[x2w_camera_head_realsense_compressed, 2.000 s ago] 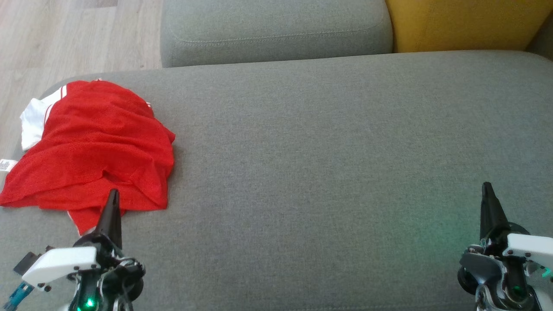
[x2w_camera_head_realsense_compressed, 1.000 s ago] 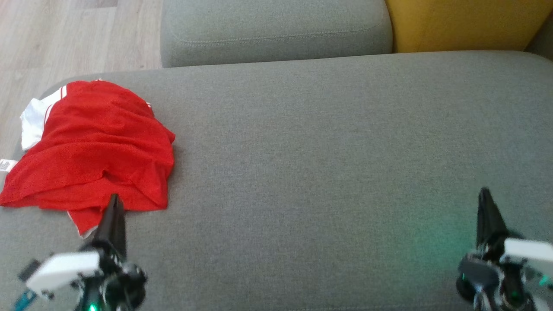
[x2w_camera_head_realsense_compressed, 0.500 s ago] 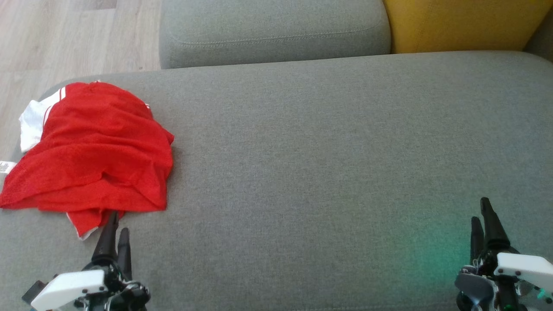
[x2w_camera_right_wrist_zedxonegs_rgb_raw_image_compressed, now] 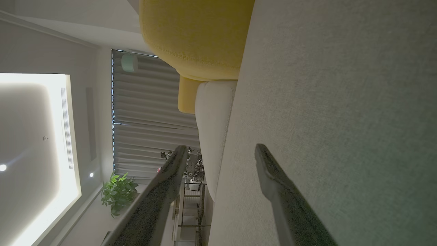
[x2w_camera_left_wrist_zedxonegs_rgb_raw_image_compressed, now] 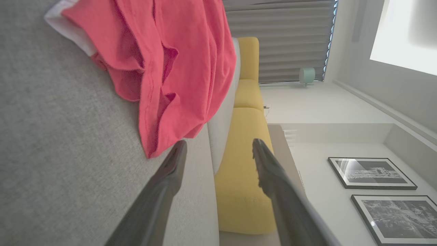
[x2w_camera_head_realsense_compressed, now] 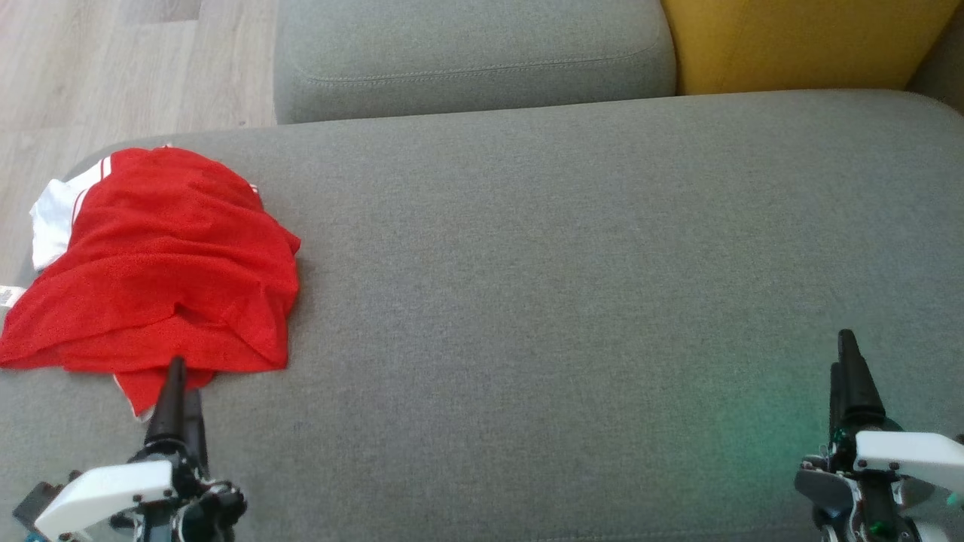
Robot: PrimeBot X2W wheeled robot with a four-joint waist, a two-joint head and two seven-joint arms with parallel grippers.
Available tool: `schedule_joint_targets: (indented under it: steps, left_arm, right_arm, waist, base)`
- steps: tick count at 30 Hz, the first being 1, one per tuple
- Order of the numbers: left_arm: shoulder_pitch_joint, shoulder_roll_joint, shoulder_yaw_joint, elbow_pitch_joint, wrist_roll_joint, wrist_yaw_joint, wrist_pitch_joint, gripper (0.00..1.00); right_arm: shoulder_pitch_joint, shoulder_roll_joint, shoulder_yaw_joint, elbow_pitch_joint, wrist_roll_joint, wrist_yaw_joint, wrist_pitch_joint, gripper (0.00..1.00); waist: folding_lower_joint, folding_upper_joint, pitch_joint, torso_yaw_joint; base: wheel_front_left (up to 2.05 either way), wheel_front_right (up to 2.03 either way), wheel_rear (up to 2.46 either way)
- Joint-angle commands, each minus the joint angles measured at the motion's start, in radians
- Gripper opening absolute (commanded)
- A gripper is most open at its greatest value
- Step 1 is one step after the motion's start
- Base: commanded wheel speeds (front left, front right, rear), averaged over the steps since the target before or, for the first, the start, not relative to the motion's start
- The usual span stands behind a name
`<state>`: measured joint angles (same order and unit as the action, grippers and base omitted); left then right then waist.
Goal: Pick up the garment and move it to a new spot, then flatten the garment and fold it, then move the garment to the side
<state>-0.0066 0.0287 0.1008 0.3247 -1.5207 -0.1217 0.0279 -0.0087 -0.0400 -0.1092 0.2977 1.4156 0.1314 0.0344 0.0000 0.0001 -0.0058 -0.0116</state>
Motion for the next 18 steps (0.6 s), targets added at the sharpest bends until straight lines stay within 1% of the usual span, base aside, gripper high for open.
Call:
schedule_joint_targets:
  steps: [1,6,11,18]
  left_arm:
    - [-0.053,0.012,0.020,-0.039,0.014,-0.002,-0.008,1.00]
    - [-0.063,0.013,0.033,-0.055,0.047,0.010,-0.023,1.00]
    - [-0.073,0.013,0.039,-0.090,0.106,0.028,-0.040,1.00]
    - [-0.079,0.014,0.035,-0.161,0.233,0.064,-0.061,1.00]
  right_arm:
    - [-0.047,-0.004,0.002,-0.044,-0.023,0.000,-0.012,1.00]
    - [-0.056,-0.005,-0.002,-0.068,-0.095,0.000,-0.027,1.00]
    - [-0.066,-0.005,-0.006,-0.100,-0.192,0.000,-0.045,1.00]
    - [-0.074,-0.005,-0.003,-0.134,-0.315,0.000,-0.065,1.00]
  waist:
    - [0.0000,-0.0001,0.000,-0.001]
    - [0.0000,-0.0001,-0.002,-0.002]
    - [0.0000,-0.0001,-0.003,-0.003]
    - [0.0000,-0.0001,-0.002,-0.002]
  base:
    - [0.00,0.00,0.00]
    - [0.00,0.00,0.00]
    - [0.00,0.00,0.00]
    - [0.00,0.00,0.00]
